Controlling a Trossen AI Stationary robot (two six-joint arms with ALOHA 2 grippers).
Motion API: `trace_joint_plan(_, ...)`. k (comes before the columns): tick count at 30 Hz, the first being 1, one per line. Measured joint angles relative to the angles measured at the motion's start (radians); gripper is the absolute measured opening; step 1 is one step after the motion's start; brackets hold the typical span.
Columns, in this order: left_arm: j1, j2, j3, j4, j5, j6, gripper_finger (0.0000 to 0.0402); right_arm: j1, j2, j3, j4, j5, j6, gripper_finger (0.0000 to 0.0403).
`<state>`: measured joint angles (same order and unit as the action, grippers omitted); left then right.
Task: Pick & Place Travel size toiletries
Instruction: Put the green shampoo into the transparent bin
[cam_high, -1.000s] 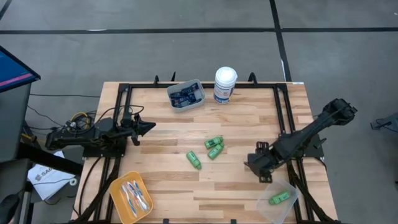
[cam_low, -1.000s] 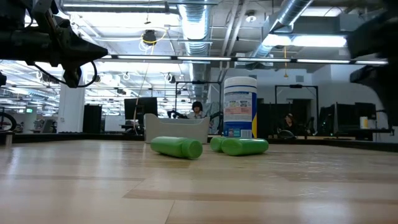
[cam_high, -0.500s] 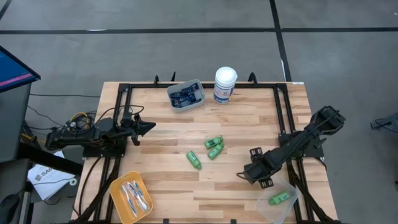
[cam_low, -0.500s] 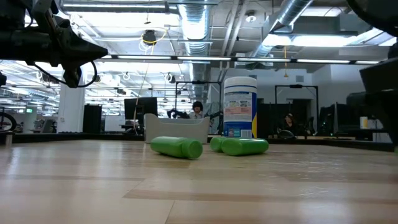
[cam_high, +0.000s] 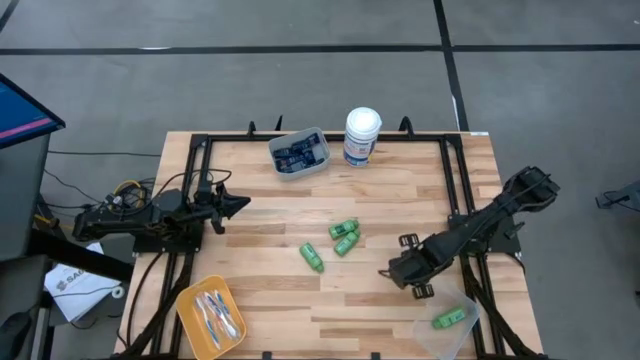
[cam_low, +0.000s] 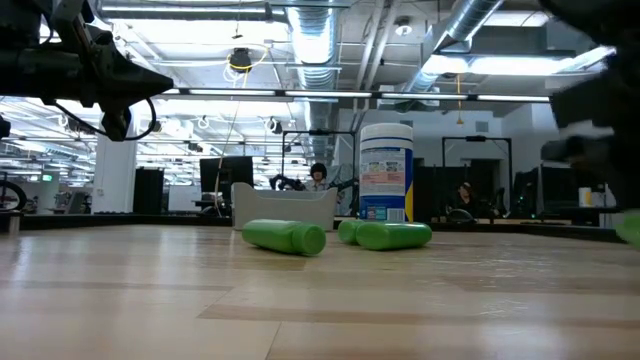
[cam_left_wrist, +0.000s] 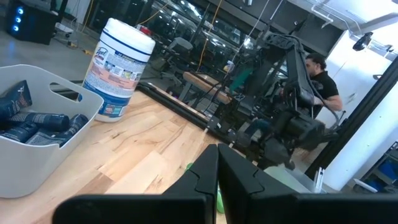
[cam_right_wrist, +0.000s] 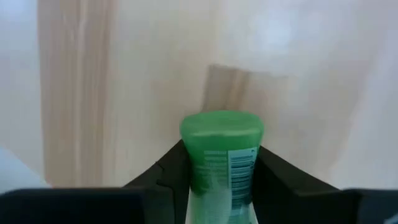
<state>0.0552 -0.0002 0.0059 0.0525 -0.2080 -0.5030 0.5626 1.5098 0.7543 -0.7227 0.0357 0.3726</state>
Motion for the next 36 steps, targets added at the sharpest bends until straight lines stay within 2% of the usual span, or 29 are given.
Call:
trace_joint_plan(3, 0.0, 0.0, 0.0, 0.0, 0.0, 0.0, 0.0002, -0.022, -0.065, 0.019, -0.01, 0.009, 0.034, 0.0114)
trace_joint_plan(9, 0.0, 0.0, 0.0, 0.0, 0.0, 0.0, 0.0002, -0.035, -0.239, 0.097, -0.054, 0.025, 0.16, 0.0143)
trace_joint_plan(13, 0.0, 0.0, 0.0, 0.0, 0.0, 0.0, 0.0002, 0.035, -0.343, 0.13, -0.048, 0.018, 0.274, 0.0129)
trace_joint_plan(18, 0.0, 0.0, 0.0, 0.0, 0.0, 0.0, 0.0002, 0.189, -0.397, 0.134, -0.052, 0.014, 0.485, 0.0126)
trace_joint_plan(22, 0.0, 0.0, 0.0, 0.0, 0.0, 0.0, 0.0002, 0.333, -0.386, 0.134, -0.056, 0.013, 0.64, 0.0139)
trace_joint_plan(26, 0.0, 0.0, 0.0, 0.0, 0.0, 0.0, 0.0002, 0.433, -0.328, 0.134, -0.067, 0.01, 0.717, 0.0139)
trace_joint_plan(31, 0.0, 0.0, 0.0, 0.0, 0.0, 0.0, 0.0002, 0.484, -0.225, 0.135, -0.105, 0.004, 0.689, 0.0135)
trace_joint_plan(36, 0.0, 0.0, 0.0, 0.0, 0.0, 0.0, 0.0002, 0.485, -0.116, 0.135, -0.093, -0.089, 0.588, 0.0147)
